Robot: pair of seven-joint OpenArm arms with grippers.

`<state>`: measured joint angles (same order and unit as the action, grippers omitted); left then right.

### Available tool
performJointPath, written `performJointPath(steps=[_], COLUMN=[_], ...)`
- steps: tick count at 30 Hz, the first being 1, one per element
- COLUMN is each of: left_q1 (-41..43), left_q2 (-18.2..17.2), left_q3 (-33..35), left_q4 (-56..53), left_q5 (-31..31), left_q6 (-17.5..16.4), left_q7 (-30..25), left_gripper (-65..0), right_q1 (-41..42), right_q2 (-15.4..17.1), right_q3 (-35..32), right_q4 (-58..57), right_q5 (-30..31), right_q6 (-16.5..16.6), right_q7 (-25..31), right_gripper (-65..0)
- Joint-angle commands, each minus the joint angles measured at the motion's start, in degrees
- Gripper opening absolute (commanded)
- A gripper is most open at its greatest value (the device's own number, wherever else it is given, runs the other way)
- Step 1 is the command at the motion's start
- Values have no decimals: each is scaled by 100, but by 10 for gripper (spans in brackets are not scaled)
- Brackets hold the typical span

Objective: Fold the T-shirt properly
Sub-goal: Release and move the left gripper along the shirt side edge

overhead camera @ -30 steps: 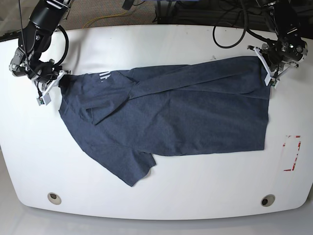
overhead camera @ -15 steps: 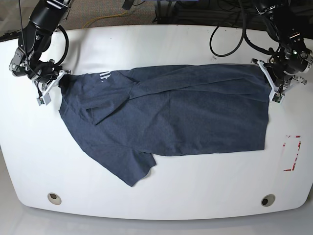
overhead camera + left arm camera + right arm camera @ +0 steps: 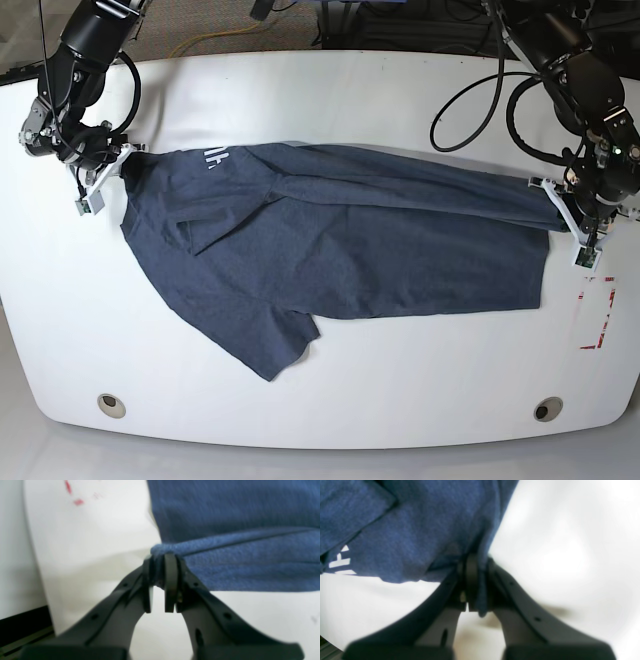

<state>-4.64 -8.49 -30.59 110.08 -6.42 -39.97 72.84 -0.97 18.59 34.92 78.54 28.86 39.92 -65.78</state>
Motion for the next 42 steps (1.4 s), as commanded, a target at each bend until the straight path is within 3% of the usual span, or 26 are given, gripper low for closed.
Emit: performJointPath(steps=[1,6,12,15,21,23,30,34,42], left_q1=[-208,-489,-595,-692,-744,-744,-700,-226,152], left_q2=[-87,-272,-483,-544,-843,-922,-1168,-1168,-1045], left_q3=[4,4,4,4,4,4,-5,4,-295], left_q4=[-59,-665,-1386,-1756,-2327,-2424,-2081,-1650,-1377], left_q5=[189,338,356,356,321,321,285,57,-57], left_q6=[-3,-3,-3,-3,-3,-3,-3,-3,-3], left_q7=[-62,-88,-519,-668,-844,-941,-844,-739,-1284], left_gripper=[-589,-587,-574,-508,-258,-214,-206,-206,-206], right_q1=[49,49,23,-39,-39,-39,-65,-65,-65], right_q2=[106,27,0,-8,-8,-8,-8,-8,-8], right_q3=[29,29,29,29,29,29,38,38,38], right_q4=[71,71,71,71,71,71,326,449,440], right_q5=[28,-7,10,28,28,37,37,37,37], right_q6=[8,8,8,8,8,8,8,8,8], right_q7=[-11,-11,-11,-11,-2,-2,-11,-29,-38], right_gripper=[-650,-650,-650,-650,-650,-650,-650,-650,-650])
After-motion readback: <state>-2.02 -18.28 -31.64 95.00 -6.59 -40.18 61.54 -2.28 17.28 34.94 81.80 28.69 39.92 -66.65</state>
